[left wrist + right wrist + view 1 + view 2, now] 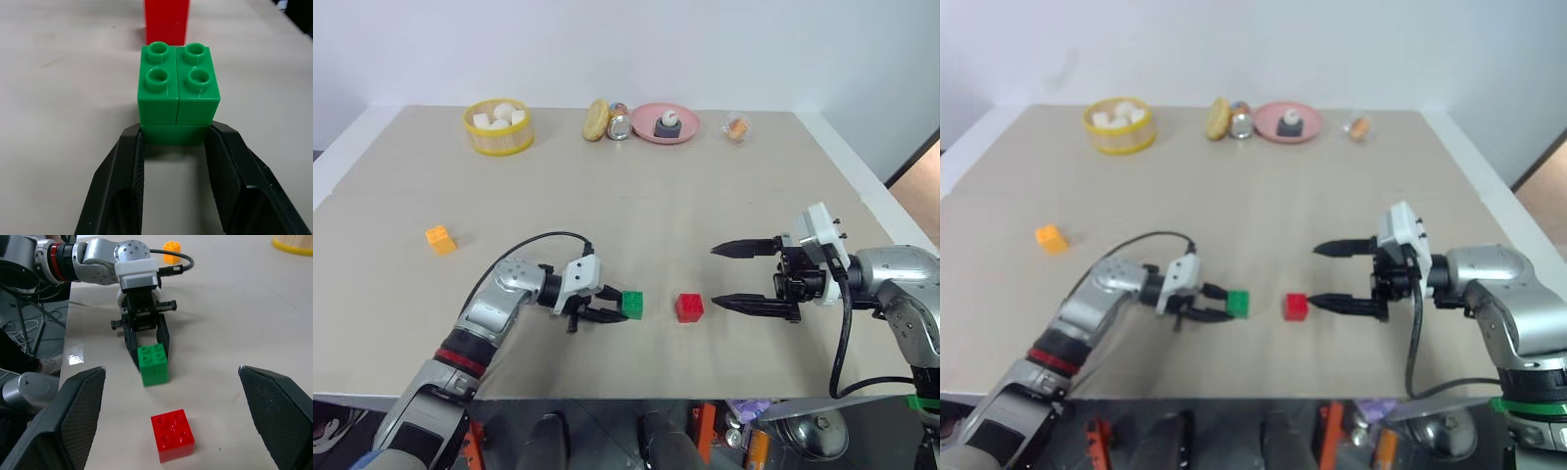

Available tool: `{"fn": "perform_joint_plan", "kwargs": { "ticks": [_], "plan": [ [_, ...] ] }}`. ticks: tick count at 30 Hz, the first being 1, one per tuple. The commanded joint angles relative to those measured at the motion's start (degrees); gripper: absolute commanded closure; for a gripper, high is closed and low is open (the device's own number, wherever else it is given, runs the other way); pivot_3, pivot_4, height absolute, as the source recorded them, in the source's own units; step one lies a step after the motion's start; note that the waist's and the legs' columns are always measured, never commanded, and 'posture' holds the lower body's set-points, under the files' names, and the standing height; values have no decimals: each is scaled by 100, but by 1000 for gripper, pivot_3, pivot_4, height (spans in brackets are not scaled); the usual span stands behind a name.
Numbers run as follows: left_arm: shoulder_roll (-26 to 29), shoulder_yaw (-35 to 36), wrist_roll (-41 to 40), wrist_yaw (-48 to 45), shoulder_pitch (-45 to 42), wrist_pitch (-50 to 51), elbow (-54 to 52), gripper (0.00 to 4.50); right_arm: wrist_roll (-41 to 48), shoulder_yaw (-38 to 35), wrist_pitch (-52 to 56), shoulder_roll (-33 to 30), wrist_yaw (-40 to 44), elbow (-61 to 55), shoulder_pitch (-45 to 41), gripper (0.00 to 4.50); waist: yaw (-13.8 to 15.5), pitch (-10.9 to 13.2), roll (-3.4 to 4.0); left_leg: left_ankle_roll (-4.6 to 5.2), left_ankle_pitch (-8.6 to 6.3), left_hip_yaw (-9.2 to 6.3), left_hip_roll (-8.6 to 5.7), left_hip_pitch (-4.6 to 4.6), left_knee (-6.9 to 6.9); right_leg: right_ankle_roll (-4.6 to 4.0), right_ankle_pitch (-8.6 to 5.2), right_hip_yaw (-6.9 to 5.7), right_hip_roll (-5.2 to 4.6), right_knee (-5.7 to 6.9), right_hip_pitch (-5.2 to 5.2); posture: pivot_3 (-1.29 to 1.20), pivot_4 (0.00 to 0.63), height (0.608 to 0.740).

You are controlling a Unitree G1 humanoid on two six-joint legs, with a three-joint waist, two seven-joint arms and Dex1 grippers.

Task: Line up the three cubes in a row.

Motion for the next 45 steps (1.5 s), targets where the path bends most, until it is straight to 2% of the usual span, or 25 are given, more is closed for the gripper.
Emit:
{"fn": "perform_joint_plan", "kwargs": {
  "ticks": [1,13,20,22,27,29,37,45],
  "plan": [
    [75,36,-91,-9,-19,158,-296,3261,23,-29,-91,14,14,22,-163,0,0,0,0,0,0,-1,0,1,0,0,0,0,1,0,0,0,150,740],
    [378,71,-126,23,335,324,-580,3261,-34,47,-175,47,48,162,-262,0,-6,0,0,0,0,-1,0,0,0,0,0,0,0,0,0,0,150,740],
    [331,59,-168,128,388,405,-595,3261,-56,63,-206,46,41,166,-255,0,-3,0,0,0,0,-1,1,2,0,0,0,-1,0,0,2,0,150,740],
    [329,63,-224,113,373,498,-586,2202,-51,64,-211,43,33,176,-262,0,-2,0,0,0,0,-1,1,2,0,-1,0,0,0,0,2,0,150,740],
    [296,109,-150,286,325,425,-523,483,-41,60,-209,44,30,209,-287,0,1,0,0,0,0,-2,1,2,1,-1,0,0,0,0,3,0,150,740],
    [279,132,-165,321,318,408,-535,36,-54,73,-222,51,31,232,-303,0,0,0,0,1,1,-1,1,3,3,0,2,-1,0,0,4,0,150,740],
    [417,318,-402,271,427,390,-723,36,-71,133,-275,91,73,363,-429,0,-2,0,0,1,1,-1,1,3,4,0,5,0,0,0,3,0,150,740],
    [1501,978,-914,-157,934,792,-1241,36,-49,116,-287,79,136,444,-513,0,-10,0,1,1,1,0,5,4,-3,-4,2,-1,2,0,-2,0,150,740]
  ]
}}
